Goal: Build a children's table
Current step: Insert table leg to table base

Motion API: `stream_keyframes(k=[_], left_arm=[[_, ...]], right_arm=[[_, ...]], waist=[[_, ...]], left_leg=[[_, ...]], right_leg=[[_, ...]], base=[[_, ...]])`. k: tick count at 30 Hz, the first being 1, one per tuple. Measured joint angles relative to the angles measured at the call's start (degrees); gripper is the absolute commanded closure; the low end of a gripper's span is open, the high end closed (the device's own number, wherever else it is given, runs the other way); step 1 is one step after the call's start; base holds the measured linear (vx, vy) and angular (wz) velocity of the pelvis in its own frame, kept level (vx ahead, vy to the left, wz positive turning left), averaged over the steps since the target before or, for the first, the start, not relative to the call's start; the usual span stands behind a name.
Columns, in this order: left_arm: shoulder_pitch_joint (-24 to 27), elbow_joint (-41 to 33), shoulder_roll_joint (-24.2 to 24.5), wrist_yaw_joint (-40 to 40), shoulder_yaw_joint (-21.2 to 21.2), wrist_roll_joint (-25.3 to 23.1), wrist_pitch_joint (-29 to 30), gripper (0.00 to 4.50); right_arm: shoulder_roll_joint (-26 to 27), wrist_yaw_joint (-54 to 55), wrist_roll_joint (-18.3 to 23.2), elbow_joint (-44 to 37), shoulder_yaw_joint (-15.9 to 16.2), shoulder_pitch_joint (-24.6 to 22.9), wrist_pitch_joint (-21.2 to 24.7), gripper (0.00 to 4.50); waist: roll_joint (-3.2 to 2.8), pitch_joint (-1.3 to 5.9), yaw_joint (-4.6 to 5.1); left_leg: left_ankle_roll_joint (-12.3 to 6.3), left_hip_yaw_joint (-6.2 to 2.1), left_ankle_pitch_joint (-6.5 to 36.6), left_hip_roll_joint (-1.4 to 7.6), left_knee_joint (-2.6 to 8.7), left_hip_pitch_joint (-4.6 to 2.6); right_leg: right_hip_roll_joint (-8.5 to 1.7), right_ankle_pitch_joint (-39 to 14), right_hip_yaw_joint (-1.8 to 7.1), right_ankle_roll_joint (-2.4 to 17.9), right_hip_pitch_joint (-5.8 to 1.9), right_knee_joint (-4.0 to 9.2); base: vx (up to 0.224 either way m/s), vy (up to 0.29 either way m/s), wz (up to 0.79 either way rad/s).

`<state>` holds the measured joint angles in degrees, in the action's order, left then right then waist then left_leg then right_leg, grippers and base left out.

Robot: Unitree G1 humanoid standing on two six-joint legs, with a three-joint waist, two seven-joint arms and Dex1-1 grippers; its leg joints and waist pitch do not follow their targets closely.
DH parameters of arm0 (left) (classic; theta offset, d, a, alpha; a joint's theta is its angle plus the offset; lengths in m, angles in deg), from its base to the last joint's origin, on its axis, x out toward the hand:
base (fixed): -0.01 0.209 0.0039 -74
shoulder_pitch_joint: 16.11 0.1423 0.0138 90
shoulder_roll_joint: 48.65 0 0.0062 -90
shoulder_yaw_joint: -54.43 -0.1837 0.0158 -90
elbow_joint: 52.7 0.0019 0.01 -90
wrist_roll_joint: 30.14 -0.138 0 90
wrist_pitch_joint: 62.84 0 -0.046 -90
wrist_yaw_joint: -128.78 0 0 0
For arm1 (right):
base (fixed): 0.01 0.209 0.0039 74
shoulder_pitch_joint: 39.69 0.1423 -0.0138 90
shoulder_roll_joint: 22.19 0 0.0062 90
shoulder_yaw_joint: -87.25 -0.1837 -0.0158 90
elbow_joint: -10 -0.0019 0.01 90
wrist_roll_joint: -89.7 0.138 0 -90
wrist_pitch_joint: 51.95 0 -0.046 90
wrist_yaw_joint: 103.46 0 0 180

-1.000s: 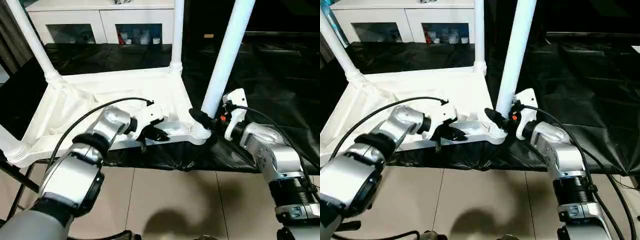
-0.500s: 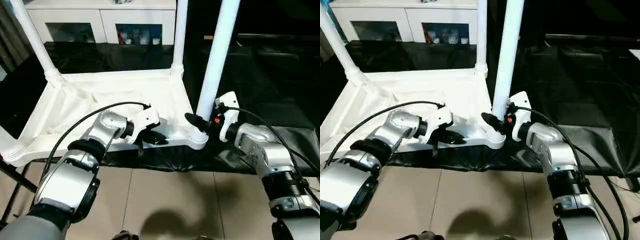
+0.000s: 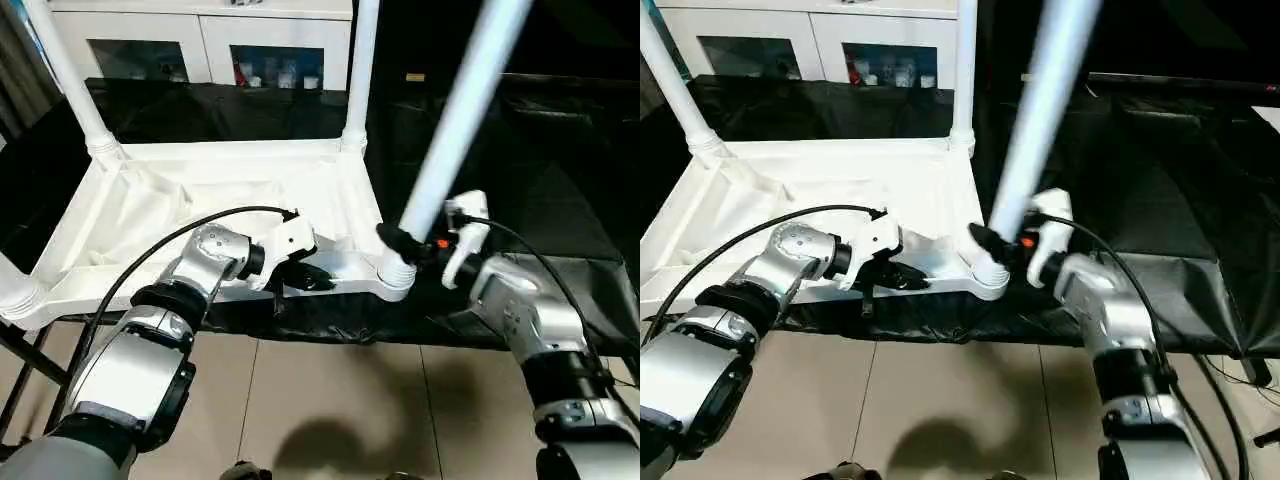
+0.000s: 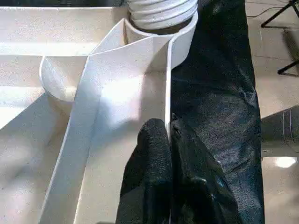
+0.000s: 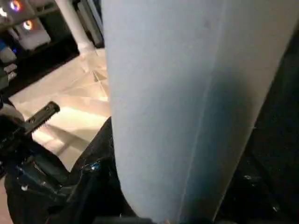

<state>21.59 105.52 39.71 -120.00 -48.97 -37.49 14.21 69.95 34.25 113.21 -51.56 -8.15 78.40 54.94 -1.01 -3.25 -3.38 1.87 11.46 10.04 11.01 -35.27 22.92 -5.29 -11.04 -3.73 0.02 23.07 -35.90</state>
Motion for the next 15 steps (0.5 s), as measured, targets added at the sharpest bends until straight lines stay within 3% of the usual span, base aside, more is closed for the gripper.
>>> stream_keyframes(k=[7,10,15], left_arm=[[0.21,-0.06,-0.2,0.75,-0.03,-0.28,-0.34,4.5],[0.29,-0.06,-0.4,0.94,-0.1,-0.36,-0.48,4.5],[0.31,0.01,-0.41,1.01,-0.3,-0.83,-0.79,4.5]], right_arm=[[1.94,-0.05,1.07,-0.67,-1.7,-4.5,-5.91,2.61],[2.19,0.66,-0.16,-1.58,-0.7,-6.19,-9.87,2.61],[2.16,2.68,-3.62,-3.64,1.77,-7.56,-12.76,2.61]], waist=[[0.0,0.01,-0.1],[0.0,0.02,-0.11],[-0.03,0.04,-0.05]], left_leg=[[0.02,0.01,0.0,-0.01,0.04,-0.09],[0.03,0.01,0.0,-0.03,0.13,-0.22],[0.06,0.04,-0.01,-0.13,0.63,-0.62]], right_leg=[[0.0,0.0,0.01,0.0,-0.08,0.04],[-0.01,0.0,0.02,0.0,-0.24,0.16],[-0.01,0.0,0.04,0.0,-0.57,0.55]], base=[[0.0,0.0,0.0],[0.0,0.0,0.0],[0.0,0.0,0.0]])
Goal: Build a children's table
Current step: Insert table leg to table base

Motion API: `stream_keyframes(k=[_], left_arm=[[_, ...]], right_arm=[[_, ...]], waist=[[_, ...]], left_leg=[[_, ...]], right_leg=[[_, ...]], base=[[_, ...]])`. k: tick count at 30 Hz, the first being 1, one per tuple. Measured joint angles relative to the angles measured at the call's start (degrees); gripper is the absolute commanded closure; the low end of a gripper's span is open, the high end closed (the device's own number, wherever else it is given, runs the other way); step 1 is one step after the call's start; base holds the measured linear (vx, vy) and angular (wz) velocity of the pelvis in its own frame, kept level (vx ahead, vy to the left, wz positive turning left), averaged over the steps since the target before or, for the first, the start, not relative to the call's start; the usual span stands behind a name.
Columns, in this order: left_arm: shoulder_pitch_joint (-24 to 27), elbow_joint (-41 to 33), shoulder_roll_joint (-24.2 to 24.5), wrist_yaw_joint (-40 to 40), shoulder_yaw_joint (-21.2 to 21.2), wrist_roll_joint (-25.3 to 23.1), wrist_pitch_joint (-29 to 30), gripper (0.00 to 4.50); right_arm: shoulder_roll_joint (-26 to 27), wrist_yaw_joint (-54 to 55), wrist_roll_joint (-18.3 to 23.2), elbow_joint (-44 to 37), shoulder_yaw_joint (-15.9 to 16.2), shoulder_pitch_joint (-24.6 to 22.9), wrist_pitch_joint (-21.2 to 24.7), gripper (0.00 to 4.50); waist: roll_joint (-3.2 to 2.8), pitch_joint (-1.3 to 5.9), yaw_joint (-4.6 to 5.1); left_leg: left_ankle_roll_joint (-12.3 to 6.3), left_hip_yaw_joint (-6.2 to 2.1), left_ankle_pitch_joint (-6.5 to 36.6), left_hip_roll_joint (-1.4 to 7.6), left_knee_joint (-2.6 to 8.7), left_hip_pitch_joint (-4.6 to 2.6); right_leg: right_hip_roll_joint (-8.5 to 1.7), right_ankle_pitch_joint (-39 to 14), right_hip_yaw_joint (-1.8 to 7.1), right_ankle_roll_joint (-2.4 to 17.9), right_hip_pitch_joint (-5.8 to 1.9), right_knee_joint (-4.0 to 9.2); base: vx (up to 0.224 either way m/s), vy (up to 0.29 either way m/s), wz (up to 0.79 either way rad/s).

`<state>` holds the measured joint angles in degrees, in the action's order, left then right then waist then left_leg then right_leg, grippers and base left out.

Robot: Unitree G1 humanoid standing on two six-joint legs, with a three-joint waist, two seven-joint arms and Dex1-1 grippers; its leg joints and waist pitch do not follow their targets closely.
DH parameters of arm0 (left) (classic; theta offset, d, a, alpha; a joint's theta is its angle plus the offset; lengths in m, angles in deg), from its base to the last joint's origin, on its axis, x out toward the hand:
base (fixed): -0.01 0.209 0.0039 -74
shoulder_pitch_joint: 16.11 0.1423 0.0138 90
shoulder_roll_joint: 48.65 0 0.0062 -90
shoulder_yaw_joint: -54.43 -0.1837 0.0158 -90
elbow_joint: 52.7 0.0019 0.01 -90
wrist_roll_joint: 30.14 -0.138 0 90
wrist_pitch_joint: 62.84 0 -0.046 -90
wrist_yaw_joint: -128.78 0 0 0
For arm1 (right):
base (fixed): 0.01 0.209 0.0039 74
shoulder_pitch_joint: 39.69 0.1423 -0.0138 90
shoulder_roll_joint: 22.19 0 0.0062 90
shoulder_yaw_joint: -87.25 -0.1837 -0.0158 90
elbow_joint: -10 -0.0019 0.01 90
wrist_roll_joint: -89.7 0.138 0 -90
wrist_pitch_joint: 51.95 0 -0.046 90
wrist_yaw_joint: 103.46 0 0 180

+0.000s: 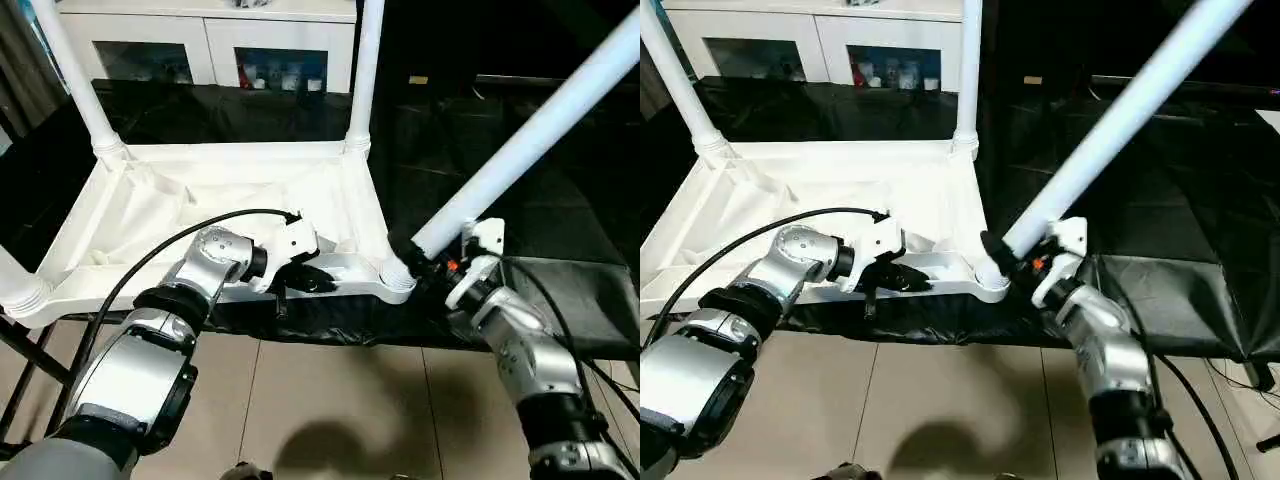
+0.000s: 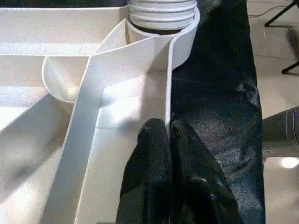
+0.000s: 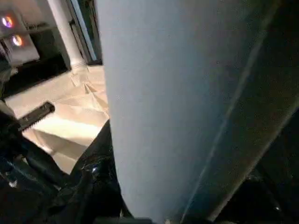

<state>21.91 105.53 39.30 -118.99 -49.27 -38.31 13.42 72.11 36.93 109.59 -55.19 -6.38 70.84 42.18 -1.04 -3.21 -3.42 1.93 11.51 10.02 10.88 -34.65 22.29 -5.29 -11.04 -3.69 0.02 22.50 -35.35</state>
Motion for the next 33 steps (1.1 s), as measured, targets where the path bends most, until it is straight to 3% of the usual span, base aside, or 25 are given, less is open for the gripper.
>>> stream_keyframes(k=[3,11,19,29,33], left_arm=[[0.0,0.04,0.16,0.32,-0.49,-0.62,-0.34,4.5],[-0.04,0.06,0.67,0.82,-1.33,-1.81,-1.48,4.5],[-0.27,0.47,0.69,0.15,-1.64,-1.98,-2.77,4.5],[-1.37,2.29,3.51,-10.45,-1.47,-1.32,-4.25,4.5],[-2.08,2.94,3.71,-11.09,-2.05,-1.87,-4.71,4.5]], right_arm=[[-1.33,0.55,-3.28,-1.61,2.59,0.74,0.64,2.61],[-5.48,-3.7,-8.64,-0.54,9.0,5.79,4.38,2.61],[-6.29,-7.08,-9.05,1.33,9.18,6.04,2.58,2.61],[-6.79,-19.8,-6.21,4.27,9.96,6.16,-2.44,2.61],[-6.95,-22.1,-6.12,5.66,10.36,6.69,-4.09,2.61]], waist=[[0.0,0.0,0.1],[0.25,0.1,0.51],[0.55,0.29,0.26],[0.68,0.27,0.21],[0.69,0.28,0.06]], left_leg=[[0.02,0.0,0.0,-0.03,0.23,-0.46],[0.03,0.0,0.0,-0.03,0.3,-0.6],[0.03,0.01,0.0,-0.02,0.44,-0.66],[0.04,0.06,0.01,0.0,0.5,-0.63],[0.04,0.07,0.01,0.01,0.53,-0.63]], right_leg=[[0.01,0.0,-0.03,0.0,-0.43,0.25],[0.01,0.0,-0.03,0.0,-0.54,0.32],[0.01,-0.01,-0.05,-0.01,-0.54,0.36],[0.04,-0.07,-0.05,0.06,-0.5,0.45],[0.04,-0.08,-0.06,0.08,-0.49,0.46]], base=[[0.0,0.0,0.0],[0.0,0.0,0.0],[0.0,0.0,0.0],[0.0,0.0,0.0],[0.0,0.0,0.0]])
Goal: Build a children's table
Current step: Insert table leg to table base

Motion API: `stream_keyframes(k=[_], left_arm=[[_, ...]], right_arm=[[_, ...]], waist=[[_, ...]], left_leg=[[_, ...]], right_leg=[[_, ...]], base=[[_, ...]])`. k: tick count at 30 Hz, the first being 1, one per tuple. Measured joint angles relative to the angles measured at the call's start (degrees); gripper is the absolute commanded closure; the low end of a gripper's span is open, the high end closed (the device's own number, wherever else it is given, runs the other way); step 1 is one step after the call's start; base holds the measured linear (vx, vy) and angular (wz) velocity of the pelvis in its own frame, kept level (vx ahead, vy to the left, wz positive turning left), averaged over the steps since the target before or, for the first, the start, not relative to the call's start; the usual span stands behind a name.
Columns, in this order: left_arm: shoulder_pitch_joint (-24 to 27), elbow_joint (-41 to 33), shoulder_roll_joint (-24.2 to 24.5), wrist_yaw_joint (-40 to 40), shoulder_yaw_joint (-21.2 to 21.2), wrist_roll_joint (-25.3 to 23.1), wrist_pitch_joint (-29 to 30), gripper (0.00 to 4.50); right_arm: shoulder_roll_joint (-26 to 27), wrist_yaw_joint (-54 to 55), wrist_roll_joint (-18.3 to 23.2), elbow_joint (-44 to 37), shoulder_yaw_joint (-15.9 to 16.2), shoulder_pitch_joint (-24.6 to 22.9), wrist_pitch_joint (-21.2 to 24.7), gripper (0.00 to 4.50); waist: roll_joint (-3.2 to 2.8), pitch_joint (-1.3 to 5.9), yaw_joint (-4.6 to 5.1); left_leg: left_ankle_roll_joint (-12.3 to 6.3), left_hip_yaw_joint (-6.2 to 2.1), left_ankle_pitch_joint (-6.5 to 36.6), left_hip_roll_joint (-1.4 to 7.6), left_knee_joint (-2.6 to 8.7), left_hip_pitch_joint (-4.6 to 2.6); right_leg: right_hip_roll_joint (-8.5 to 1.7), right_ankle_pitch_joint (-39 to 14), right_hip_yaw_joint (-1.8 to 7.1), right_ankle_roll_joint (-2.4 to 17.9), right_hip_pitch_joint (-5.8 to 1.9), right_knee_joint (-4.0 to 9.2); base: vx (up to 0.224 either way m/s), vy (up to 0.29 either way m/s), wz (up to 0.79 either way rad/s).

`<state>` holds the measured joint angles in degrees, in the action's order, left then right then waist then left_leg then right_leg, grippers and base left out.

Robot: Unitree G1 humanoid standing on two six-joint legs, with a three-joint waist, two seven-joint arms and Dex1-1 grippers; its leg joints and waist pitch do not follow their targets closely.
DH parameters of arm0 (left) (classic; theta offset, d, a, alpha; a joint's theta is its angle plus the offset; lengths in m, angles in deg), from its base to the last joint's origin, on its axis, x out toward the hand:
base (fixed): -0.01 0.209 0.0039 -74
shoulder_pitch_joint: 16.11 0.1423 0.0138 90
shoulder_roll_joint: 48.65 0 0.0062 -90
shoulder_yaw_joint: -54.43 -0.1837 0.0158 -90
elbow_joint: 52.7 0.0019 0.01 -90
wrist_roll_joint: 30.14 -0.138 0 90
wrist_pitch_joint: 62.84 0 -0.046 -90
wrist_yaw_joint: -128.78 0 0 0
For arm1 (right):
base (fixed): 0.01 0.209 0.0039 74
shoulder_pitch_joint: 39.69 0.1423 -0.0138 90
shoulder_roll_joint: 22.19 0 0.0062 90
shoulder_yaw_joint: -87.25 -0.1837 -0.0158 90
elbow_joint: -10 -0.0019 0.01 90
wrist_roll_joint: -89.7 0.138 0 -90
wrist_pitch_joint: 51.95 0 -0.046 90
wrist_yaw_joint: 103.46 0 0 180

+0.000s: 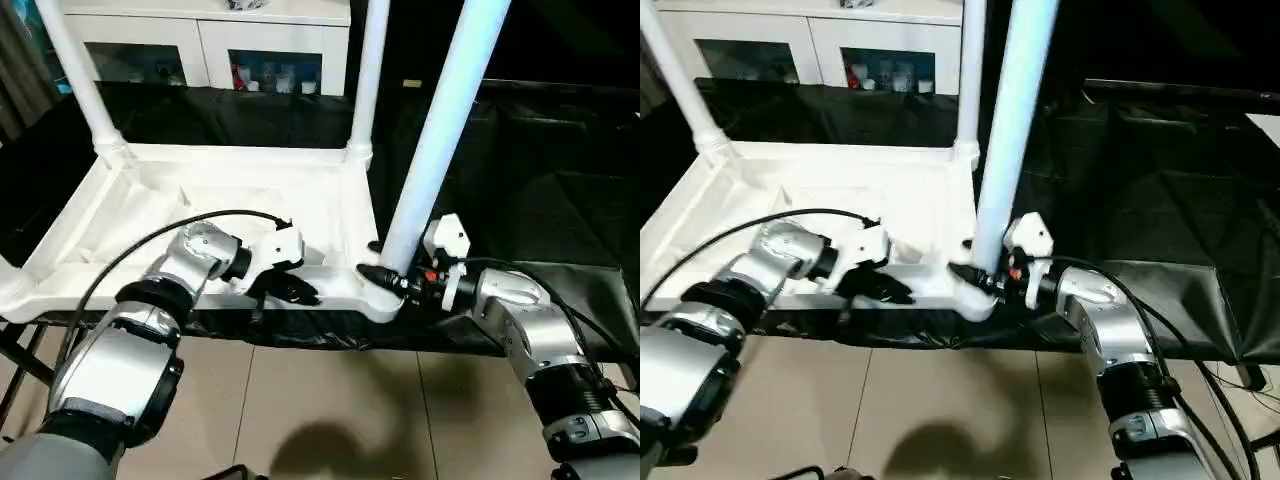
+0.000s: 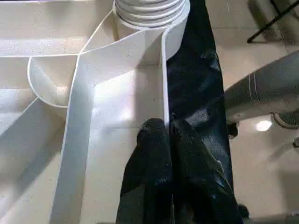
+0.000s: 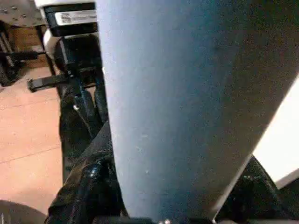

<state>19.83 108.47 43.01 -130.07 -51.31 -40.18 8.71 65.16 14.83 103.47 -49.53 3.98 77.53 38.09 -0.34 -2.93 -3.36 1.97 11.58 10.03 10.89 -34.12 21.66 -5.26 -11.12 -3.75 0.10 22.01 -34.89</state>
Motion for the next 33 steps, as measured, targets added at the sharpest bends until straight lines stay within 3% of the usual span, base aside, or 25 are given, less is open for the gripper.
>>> stream_keyframes(k=[8,12,14,18,33], left_arm=[[-1.28,1.37,-1.03,7.47,0.27,-0.95,3.85,4.5],[-2.83,2.95,-3.92,15.75,2.55,-0.69,9.07,4.5],[-3.01,3.01,-5.71,19.11,3.93,0.24,11.01,4.5],[-3.16,3.01,-7.75,22.68,5.11,1.49,12.31,4.5],[-3.63,3.0,-8.16,26.59,5.1,0.14,12.61,4.5]], right_arm=[[2.33,6.66,-1.84,6.76,-0.9,3.2,-3.86,2.61],[5.91,20.89,-3.3,14.2,-3.74,8.38,-4.28,2.61],[7.87,28.52,-3.22,18.77,-6.12,12.14,-2.92,2.61],[9.39,36.63,-3.18,23.77,-7.84,16.61,-1.52,2.61],[12.05,42.05,-6.11,30.24,-8.28,21.73,-1.53,2.61]], waist=[[0.14,-0.13,0.01],[0.17,-0.46,0.7],[0.15,-0.47,1.32],[0.13,-0.45,1.46],[0.12,-0.44,1.48]], left_leg=[[0.02,-0.01,0.01,0.0,0.02,-0.2],[0.07,-0.04,-0.03,-0.05,0.02,-0.07],[0.08,-0.04,-0.04,-0.14,0.02,0.32],[0.11,-0.04,-0.08,-0.1,0.01,0.49],[0.14,-0.03,-0.07,0.04,0.12,0.35]], right_leg=[[-0.02,-0.14,0.0,-0.25,-0.03,-0.04],[-0.07,-0.14,-0.01,-0.25,0.27,0.16],[-0.12,0.06,0.01,0.09,0.7,0.2],[-0.09,0.75,-0.05,1.0,1.0,0.15],[0.01,0.67,-0.11,0.92,1.02,0.16]], base=[[0.0,0.0,0.0],[0.0,0.0,0.0],[0.0,0.0,0.0],[0.0,0.0,0.0],[0.0,0.0,0.0]])
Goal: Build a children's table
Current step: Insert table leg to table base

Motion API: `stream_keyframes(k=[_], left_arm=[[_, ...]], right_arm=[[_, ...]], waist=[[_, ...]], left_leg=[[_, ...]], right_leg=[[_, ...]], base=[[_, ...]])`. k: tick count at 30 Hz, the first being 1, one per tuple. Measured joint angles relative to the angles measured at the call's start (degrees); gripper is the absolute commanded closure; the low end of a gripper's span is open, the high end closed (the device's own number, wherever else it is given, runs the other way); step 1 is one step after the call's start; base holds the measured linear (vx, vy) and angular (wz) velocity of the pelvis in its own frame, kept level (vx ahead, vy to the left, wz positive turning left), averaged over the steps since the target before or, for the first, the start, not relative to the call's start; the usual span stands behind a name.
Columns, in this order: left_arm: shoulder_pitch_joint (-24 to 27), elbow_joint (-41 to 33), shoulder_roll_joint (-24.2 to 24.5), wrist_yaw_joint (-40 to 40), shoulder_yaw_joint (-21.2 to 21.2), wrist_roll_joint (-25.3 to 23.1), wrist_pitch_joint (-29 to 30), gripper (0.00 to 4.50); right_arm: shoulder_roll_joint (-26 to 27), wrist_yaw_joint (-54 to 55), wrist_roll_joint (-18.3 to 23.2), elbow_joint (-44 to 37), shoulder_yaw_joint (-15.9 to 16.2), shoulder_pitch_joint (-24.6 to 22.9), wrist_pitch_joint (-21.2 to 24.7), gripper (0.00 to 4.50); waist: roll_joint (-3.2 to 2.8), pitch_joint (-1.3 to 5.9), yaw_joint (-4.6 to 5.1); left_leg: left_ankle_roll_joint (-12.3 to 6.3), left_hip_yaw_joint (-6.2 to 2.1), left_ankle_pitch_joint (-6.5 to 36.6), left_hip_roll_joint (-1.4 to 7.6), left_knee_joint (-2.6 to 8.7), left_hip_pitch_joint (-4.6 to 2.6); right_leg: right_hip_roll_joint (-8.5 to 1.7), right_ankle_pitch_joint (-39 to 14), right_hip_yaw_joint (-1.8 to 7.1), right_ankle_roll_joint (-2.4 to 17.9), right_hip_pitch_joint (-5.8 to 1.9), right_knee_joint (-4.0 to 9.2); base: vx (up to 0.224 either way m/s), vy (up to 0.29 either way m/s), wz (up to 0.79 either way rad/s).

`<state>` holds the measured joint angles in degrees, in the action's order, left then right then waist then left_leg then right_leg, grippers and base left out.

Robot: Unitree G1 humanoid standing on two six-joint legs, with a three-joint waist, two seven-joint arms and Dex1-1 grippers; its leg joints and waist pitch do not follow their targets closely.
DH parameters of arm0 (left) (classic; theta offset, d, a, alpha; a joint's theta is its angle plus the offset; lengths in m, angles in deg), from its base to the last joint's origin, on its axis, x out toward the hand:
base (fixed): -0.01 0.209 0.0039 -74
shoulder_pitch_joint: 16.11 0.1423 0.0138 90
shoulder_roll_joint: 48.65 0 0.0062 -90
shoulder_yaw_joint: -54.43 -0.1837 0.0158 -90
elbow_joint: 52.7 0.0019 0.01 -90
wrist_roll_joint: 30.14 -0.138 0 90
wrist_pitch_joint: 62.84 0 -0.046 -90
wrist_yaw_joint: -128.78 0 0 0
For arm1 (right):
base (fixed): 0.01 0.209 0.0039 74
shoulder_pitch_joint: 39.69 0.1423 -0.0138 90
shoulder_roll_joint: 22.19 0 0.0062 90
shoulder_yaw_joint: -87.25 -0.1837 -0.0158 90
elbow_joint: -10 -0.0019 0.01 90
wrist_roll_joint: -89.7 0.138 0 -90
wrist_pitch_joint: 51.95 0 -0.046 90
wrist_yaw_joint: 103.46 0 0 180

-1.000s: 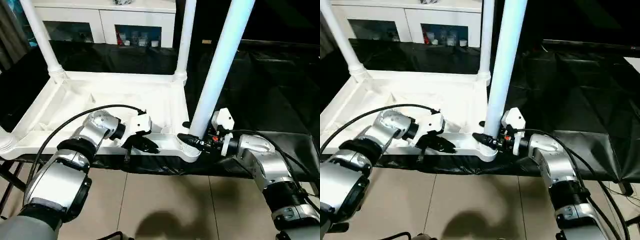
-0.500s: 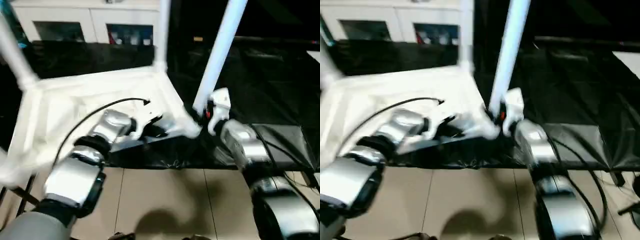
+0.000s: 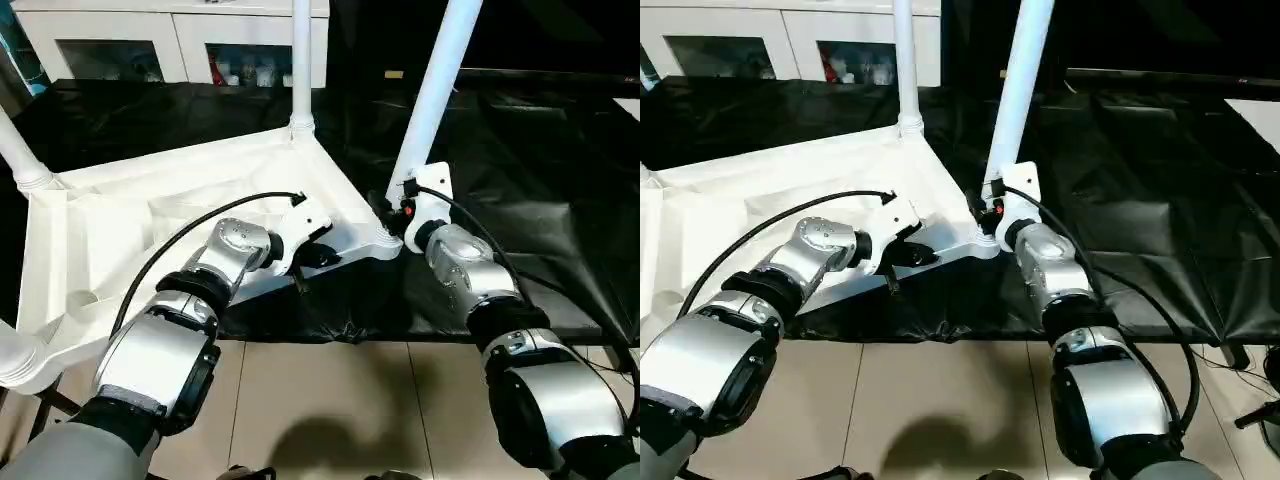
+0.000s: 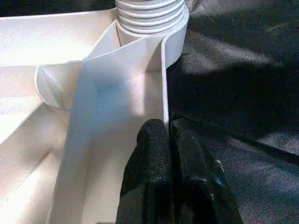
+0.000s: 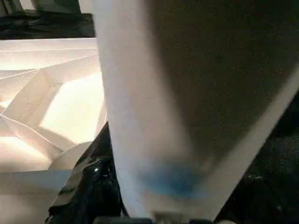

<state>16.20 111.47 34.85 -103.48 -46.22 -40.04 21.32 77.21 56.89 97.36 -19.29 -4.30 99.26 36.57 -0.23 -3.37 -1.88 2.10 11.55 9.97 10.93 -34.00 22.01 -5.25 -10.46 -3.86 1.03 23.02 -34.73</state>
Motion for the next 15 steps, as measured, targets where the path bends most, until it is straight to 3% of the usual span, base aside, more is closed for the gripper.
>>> stream_keyframes(k=[4,5,8,10,13,15], left_arm=[[0.0,0.0,0.0,0.09,-0.02,-0.03,0.0,4.5],[0.0,0.0,0.0,0.07,-0.02,-0.03,0.0,4.5],[0.0,0.0,0.01,-0.13,0.04,-0.03,-0.04,4.5],[0.0,0.0,0.12,-0.47,0.06,-0.03,-0.11,4.5],[0.0,-0.09,0.22,-1.59,0.08,-0.01,-0.59,4.5],[-0.02,-0.13,0.55,-2.38,0.19,0.04,-0.85,4.5]], right_arm=[[0.33,0.46,-0.74,0.95,-0.26,0.34,-1.1,2.61],[0.39,0.49,-0.74,1.17,-0.37,0.35,-1.42,2.26],[0.61,0.46,-0.68,1.52,-0.84,0.4,-1.91,2.26],[0.74,0.27,-0.63,1.87,-1.19,0.41,-2.46,1.86],[0.77,-0.06,-0.65,3.7,-1.41,-0.06,-2.65,1.81],[0.77,-0.48,-0.72,3.78,-1.46,-0.17,-3.09,1.44]], waist=[[0.0,0.0,0.05],[0.0,0.0,0.06],[0.0,0.0,0.08],[0.0,0.0,0.11],[-0.06,-0.04,-0.04],[-0.19,-0.09,-0.08]], left_leg=[[0.0,0.0,0.0,-0.01,0.0,0.0],[0.0,0.0,0.0,-0.01,0.0,0.0],[0.0,0.0,0.0,-0.02,0.0,0.0],[0.0,0.0,0.0,-0.01,0.0,0.0],[0.0,0.01,0.0,-0.01,0.01,0.05],[0.0,0.05,0.0,-0.03,0.02,0.12]], right_leg=[[0.0,0.0,0.01,0.0,0.0,0.0],[0.0,0.0,0.02,0.0,0.0,0.0],[0.0,0.01,0.03,0.01,0.01,0.0],[0.0,0.01,0.02,0.01,0.01,0.0],[0.0,0.0,0.02,0.01,0.03,0.0],[-0.02,0.0,0.04,0.01,0.1,0.0]], base=[[0.0,0.0,0.0],[0.0,0.0,0.0],[0.0,0.0,0.0],[0.0,0.0,0.0],[0.0,0.0,0.0],[0.0,0.0,0.0]])
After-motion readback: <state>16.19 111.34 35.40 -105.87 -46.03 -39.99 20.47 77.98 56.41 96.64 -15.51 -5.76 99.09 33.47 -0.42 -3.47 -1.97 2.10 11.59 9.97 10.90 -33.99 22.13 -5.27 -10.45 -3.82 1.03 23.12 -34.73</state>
